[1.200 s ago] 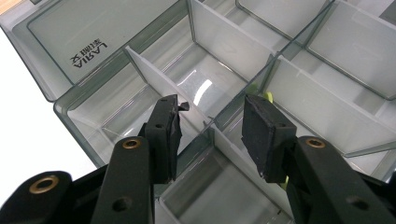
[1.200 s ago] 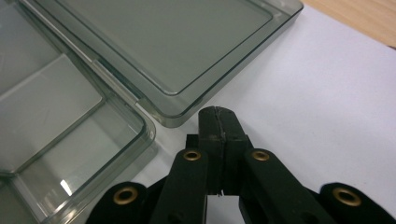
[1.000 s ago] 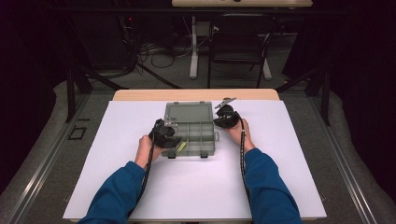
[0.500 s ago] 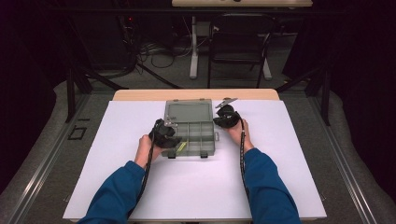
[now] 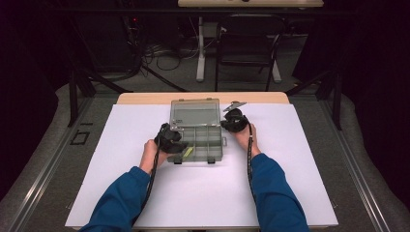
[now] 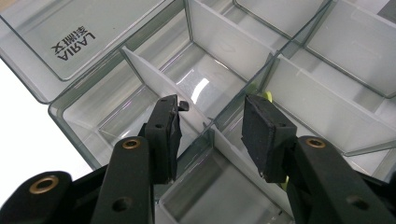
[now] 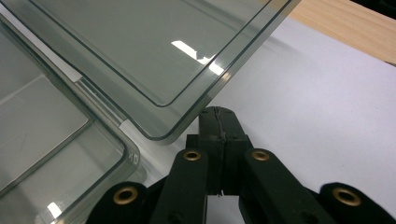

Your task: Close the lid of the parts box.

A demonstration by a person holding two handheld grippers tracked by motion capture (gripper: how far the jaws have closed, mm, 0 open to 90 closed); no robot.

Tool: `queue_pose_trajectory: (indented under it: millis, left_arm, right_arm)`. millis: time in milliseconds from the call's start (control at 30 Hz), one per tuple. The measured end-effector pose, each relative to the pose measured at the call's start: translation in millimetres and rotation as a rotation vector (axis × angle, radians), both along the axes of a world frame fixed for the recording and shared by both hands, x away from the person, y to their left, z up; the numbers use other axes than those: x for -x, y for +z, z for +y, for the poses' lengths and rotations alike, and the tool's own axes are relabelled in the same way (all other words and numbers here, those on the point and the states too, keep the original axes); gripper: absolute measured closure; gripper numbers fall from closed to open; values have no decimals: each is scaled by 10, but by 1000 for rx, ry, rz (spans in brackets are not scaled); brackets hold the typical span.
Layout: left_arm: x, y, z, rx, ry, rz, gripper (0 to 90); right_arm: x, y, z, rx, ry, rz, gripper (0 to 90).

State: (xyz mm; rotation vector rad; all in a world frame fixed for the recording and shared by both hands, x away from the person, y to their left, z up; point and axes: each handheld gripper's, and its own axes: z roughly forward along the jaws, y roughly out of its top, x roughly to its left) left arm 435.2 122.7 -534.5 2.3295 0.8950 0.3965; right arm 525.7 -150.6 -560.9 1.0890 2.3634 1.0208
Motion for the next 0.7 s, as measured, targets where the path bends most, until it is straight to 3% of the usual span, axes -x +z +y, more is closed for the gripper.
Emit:
queue_pose_trajectory:
  millis: [167,700]
  left_arm:
    - [0,1,0,-1,0,0,568]
    - [3,1,-4,-4,1,-1,567]
  right_arm:
    - [-23,-2,-11,-39,-7,-11,900]
    - [-20,69,-7,-70,-21,-87,900]
